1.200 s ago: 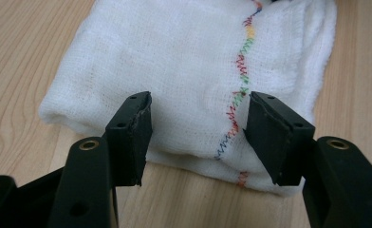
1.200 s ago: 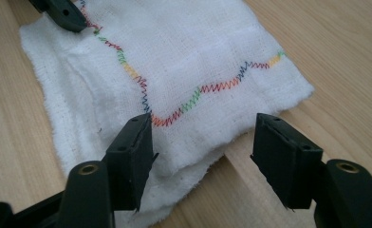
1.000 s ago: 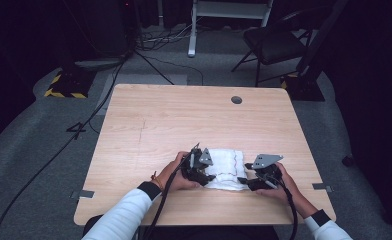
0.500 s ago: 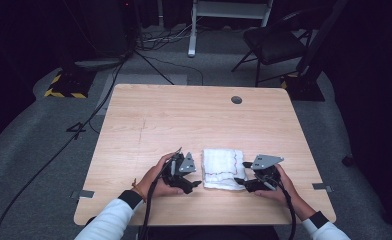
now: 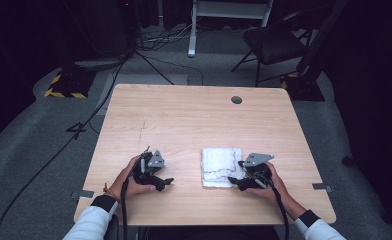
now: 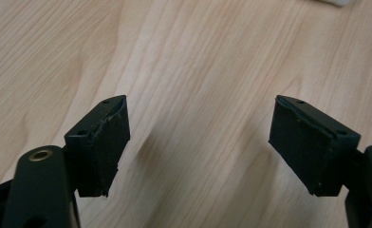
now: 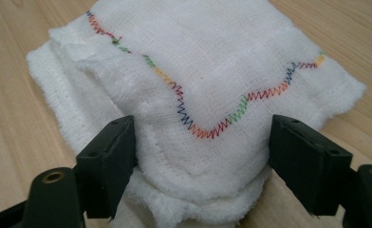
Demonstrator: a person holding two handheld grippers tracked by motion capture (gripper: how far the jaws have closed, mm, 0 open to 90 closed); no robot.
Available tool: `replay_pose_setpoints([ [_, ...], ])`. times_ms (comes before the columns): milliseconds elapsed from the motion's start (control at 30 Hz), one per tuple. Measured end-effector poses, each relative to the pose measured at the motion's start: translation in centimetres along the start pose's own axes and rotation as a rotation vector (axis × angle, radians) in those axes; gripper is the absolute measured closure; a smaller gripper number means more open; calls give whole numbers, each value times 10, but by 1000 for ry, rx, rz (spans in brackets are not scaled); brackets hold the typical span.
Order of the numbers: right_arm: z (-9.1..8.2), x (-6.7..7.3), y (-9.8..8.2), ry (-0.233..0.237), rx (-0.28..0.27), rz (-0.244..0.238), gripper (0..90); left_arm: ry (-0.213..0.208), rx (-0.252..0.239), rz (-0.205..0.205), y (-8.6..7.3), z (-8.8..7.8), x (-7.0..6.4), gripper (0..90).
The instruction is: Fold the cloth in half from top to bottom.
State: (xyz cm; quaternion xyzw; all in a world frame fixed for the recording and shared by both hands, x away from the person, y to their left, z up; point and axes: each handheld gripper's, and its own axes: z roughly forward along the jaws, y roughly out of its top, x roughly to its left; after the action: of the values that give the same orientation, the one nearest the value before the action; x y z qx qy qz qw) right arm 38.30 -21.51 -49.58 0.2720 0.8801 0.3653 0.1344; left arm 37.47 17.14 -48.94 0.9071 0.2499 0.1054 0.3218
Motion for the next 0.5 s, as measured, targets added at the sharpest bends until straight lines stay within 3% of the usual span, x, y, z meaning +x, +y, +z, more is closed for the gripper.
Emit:
replay_pose_setpoints([
  [67,3,-5,2,-4,0,24,243,-2,12,-24,-7,0,6,214],
  [133,7,-10,5,1,3,46,240,-20,-5,-52,-11,0,12,205],
  [233,14,-17,10,5,4,73,240,-11,-24,-57,-14,0,17,210],
  [433,26,-29,20,22,5,85,235,-11,-53,-63,-18,1,18,190],
  [500,28,-31,24,24,19,68,220,-11,-59,-63,-19,1,18,188],
])
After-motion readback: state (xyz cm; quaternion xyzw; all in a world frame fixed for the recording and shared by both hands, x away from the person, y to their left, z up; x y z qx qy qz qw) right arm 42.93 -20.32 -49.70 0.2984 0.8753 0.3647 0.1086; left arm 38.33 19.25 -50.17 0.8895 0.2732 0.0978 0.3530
